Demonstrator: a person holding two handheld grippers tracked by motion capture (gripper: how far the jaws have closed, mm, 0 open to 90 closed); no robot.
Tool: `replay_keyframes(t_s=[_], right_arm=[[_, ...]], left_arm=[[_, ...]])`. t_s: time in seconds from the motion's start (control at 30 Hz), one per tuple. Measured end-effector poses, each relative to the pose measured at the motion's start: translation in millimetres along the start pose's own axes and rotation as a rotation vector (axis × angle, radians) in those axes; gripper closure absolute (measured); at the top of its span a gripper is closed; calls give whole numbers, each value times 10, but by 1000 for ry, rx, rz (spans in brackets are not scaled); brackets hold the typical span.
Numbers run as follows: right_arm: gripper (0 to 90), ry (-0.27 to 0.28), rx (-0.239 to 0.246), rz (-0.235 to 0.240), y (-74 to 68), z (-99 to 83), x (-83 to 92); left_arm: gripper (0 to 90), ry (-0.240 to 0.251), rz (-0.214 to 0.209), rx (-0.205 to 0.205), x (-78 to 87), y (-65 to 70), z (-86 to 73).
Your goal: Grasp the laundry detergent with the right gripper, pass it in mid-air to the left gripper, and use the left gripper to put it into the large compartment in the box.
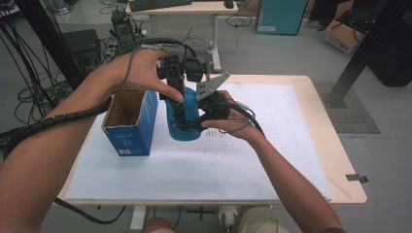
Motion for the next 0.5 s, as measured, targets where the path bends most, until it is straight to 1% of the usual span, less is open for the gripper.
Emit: replay_keyframes(t_s=[0.03, 0.07, 0.1, 0.13, 0.23, 0.3, 0.4, 0.5], right_arm=[[427, 0, 0, 0, 0, 0, 0], [427, 0, 0, 0, 1, 0, -3], [427, 0, 0, 0, 1, 0, -3], [427, 0, 3, 0, 1, 0, -7], [427, 1, 5, 1, 0, 3, -9], [427, 1, 6, -1, 0, 6, -6], [427, 5, 5, -2, 1, 13, 1], [427, 3, -6, 0, -8, 15, 13]], left_arm=[[57, 0, 0, 0, 0, 0, 0], [57, -6, -10, 3, 11, 10, -1], [57, -6, -10, 3, 11, 10, -1], [58, -1, 3, 3, 11, 7, 2], [57, -2, 5, 2, 13, 7, 3], [57, -8, -5, 0, 18, 11, 1], [57, -5, 4, -4, 10, 7, 2], [58, -10, -4, -1, 20, 13, 4]])
Point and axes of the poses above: each handheld gripper's, and its own axes: x roughly backward along the jaws, z roughly out of its top, y roughly to its right, the point moved 9 cm from there along -x, roughly forward along the jaws, and after that the axes turned 3 degrees about y, right-handed, at the moved point
